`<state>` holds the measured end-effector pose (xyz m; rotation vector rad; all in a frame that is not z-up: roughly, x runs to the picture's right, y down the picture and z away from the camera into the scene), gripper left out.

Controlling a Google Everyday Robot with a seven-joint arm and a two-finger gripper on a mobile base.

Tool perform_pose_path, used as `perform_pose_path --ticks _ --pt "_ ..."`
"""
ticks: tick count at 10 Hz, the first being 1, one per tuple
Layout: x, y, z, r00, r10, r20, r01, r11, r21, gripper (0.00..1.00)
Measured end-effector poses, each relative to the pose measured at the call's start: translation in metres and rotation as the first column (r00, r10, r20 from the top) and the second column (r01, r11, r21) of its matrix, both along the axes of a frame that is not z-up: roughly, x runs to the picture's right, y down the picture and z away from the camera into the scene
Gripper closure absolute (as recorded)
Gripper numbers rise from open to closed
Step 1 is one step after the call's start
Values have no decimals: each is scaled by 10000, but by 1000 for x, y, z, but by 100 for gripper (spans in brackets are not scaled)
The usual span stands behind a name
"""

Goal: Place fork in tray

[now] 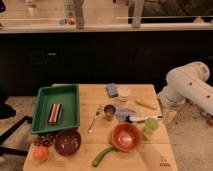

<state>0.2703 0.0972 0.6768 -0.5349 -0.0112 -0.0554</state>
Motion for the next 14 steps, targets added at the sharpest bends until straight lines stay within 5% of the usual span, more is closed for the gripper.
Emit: perform_pose_path --ticks 2,5,7,11,14 --pt "-35 -9 -4 9945 -850 605 837 9962 224 20" --pt "-115 -15 -9 9594 -2381 1509 2311 9709 625 20" --pt "-163 -17 -9 9273 -3197 1946 3083 9473 871 20" --pt "-256 -22 16 8393 -4579 2931 4407 8887 1266 20" --pt "-280 -21 55 8074 -4806 3422 4734 8739 1101 20"
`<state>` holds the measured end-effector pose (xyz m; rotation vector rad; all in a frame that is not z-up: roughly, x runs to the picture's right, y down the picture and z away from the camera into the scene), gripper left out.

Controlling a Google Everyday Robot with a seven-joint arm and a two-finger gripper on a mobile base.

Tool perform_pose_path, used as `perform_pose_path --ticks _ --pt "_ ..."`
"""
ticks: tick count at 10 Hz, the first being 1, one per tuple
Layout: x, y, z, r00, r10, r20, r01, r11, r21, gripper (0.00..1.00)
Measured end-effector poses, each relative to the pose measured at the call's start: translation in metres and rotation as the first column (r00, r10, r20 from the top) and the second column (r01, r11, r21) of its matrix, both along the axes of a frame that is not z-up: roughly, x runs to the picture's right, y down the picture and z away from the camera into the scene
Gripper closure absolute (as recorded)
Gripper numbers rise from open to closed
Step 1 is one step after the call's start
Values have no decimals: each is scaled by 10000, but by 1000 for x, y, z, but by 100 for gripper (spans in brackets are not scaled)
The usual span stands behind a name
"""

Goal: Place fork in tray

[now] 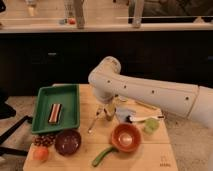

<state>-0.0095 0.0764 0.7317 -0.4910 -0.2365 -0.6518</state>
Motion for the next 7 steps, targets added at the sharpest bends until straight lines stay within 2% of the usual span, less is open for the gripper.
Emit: perform_pose_path --ticks 7 --pt "0 2 3 9999 -67 117 68 9999 -104 20"
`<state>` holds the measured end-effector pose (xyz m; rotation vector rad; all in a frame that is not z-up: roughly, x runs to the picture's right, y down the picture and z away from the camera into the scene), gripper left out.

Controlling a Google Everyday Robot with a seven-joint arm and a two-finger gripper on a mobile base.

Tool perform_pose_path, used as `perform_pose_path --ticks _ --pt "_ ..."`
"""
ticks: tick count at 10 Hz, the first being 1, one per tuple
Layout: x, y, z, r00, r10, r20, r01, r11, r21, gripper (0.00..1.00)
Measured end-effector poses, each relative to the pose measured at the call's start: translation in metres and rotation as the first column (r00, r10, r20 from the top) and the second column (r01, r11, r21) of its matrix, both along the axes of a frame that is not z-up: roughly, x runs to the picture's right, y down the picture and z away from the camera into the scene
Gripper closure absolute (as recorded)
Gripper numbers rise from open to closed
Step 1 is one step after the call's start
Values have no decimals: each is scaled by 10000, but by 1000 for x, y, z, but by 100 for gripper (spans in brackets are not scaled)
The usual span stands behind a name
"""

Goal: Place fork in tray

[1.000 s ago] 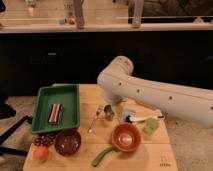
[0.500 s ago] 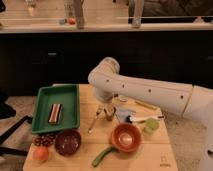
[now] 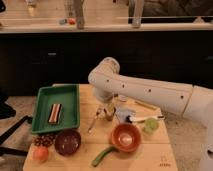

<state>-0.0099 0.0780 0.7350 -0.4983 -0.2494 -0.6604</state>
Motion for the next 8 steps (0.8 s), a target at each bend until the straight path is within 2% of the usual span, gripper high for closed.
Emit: perform_pose_path --ticks 1,2,4,6,8 --pt "-2 3 0 9996 -127 265 130 9999 -112 20" --pt "-12 19 2 9957 -345 860 383 9984 -427 20" --pt "-33 45 11 9877 -580 1450 701 9944 -796 20" --pt "-45 66 24 9852 -688 1568 850 9915 -986 20" --pt "-57 82 35 9856 -859 1454 1001 9906 -935 20"
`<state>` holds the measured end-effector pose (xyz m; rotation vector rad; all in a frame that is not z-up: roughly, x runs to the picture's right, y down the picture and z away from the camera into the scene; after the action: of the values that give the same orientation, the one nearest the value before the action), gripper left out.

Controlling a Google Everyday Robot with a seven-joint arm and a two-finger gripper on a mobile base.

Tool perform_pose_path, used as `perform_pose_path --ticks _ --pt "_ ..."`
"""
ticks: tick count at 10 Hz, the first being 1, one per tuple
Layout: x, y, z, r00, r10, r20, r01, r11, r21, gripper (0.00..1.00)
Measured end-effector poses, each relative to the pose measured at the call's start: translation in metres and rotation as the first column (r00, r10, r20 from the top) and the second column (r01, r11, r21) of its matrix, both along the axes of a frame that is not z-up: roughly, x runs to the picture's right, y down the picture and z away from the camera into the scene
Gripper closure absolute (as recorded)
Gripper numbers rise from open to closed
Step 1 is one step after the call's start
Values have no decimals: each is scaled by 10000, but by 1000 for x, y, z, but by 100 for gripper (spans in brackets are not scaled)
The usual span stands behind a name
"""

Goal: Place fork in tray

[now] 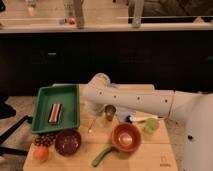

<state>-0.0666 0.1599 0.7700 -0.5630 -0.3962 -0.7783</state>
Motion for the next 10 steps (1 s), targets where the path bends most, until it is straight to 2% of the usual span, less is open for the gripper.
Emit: perform_pose_path --ticks 2,4,6,10 --pt "-2 12 15 9998 -163 -123 165 9998 128 20" --pt "-7 21 32 9993 -346 -166 346 9994 10 20" --pt "-15 21 46 9979 -640 -47 639 9979 -102 20" --pt "-11 23 74 9949 -950 343 959 9950 -270 20"
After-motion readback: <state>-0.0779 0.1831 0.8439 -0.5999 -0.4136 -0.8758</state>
